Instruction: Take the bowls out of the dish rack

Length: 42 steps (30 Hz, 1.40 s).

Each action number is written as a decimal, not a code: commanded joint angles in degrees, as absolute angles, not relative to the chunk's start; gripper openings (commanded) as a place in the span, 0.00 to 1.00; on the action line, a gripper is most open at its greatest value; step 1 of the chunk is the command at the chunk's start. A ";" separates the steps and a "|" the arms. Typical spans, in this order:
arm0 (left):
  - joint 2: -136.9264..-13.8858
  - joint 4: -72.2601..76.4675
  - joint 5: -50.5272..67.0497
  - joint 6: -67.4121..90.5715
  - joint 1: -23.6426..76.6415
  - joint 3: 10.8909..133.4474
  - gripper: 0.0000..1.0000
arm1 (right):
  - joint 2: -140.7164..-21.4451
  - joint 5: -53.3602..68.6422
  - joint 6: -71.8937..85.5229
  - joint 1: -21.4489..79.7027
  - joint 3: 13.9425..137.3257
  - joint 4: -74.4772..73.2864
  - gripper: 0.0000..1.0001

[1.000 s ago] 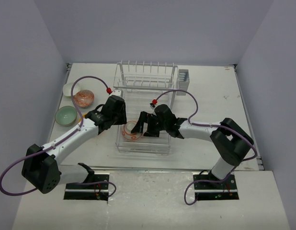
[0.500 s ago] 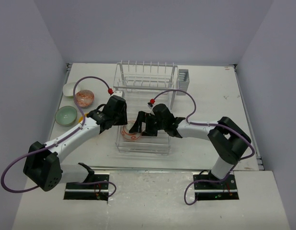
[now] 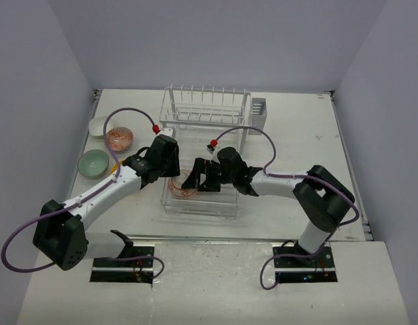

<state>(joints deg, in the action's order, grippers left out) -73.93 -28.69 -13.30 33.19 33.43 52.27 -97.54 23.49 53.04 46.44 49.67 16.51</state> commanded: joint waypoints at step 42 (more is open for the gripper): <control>-73.21 -27.25 -13.10 32.26 34.28 51.94 0.39 | -99.05 27.94 56.16 46.49 46.23 41.21 0.73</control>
<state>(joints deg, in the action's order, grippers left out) -73.93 -27.09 -13.34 33.21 33.61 52.27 -97.97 25.71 54.54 46.39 45.06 33.17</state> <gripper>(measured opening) 0.390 0.741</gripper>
